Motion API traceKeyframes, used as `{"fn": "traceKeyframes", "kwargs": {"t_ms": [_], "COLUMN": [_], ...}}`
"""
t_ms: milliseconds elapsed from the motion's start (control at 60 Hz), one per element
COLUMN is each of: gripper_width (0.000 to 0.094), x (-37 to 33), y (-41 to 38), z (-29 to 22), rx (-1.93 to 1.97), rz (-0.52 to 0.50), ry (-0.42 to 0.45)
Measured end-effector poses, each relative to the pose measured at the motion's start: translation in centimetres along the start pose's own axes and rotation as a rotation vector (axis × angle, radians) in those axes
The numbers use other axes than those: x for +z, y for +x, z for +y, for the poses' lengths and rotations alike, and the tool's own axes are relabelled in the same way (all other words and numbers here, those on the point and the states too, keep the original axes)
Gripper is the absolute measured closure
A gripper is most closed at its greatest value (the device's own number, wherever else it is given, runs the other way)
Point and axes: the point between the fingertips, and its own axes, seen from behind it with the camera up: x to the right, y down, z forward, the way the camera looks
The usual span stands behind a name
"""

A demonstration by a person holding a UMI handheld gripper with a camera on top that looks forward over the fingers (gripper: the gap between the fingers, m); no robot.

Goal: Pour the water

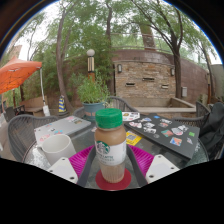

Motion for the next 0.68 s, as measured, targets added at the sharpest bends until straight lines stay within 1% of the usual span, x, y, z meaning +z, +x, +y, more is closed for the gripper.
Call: {"fn": "traceKeyframes", "kwargs": {"t_ms": [33, 67, 167, 317, 400, 583, 683], "gripper_width": [0.0129, 0.0085, 0.009, 0.0091, 0.0094, 0.0094, 0.0094], "x": [-0.6, -1.3, -3.0, -7.0, -10.1, -19.5, -25.2], "y": [-0.3, -0.7, -1.0, -1.2, -1.4, -6.0, -8.9], "z": [0.1, 0.2, 0.3, -1.7, -3.0, -7.0, -8.9], "rx": [0.007, 0.014, 0.011, -0.008, -0.02, -0.047, -0.072], "rz": [-0.015, -0.028, -0.018, 0.026, 0.069, 0.103, 0.146], "ry": [-0.012, -0.021, -0.06, -0.062, -0.073, -0.097, -0.113]}}
